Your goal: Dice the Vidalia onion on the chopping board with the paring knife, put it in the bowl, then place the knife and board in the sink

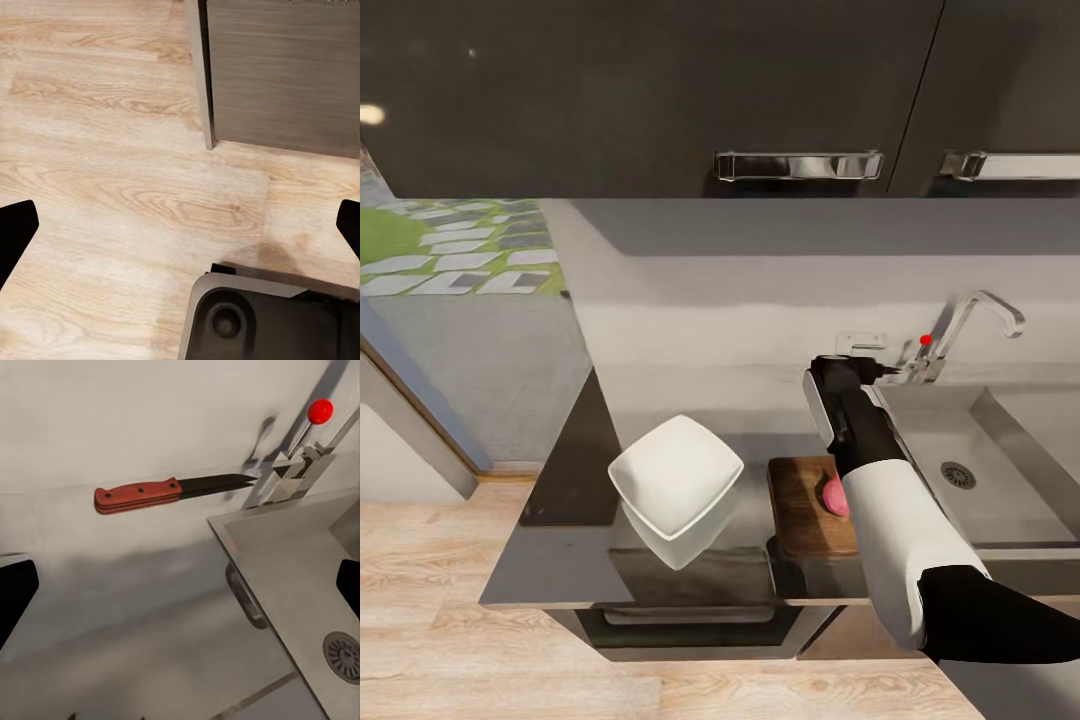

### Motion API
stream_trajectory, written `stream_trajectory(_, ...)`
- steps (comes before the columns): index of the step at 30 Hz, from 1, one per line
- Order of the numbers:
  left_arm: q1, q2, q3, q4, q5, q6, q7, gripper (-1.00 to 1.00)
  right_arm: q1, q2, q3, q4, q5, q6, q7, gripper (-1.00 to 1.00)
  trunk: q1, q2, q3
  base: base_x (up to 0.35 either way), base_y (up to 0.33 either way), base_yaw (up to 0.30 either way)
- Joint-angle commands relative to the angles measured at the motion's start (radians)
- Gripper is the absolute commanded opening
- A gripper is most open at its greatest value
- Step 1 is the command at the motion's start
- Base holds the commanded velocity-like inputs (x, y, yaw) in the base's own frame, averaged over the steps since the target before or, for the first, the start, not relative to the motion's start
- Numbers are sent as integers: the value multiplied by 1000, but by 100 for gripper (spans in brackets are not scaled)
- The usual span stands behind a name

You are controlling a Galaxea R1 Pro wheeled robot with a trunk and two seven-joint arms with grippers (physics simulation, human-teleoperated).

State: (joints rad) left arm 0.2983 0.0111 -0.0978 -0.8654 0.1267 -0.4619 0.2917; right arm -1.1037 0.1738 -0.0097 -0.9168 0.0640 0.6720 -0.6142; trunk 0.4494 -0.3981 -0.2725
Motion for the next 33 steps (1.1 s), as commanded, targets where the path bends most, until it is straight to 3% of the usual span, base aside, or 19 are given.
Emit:
stream_trajectory(1,0,1,-5,-1,10,-3,4,100,-1,1,-1,-1,7,8,1,100,1,-2,-2,1,1,0)
stream_trajectory(33,0,2,-5,-1,10,-3,4,100,3,-5,-4,15,1,8,7,100,1,-2,-47,133,26,0)
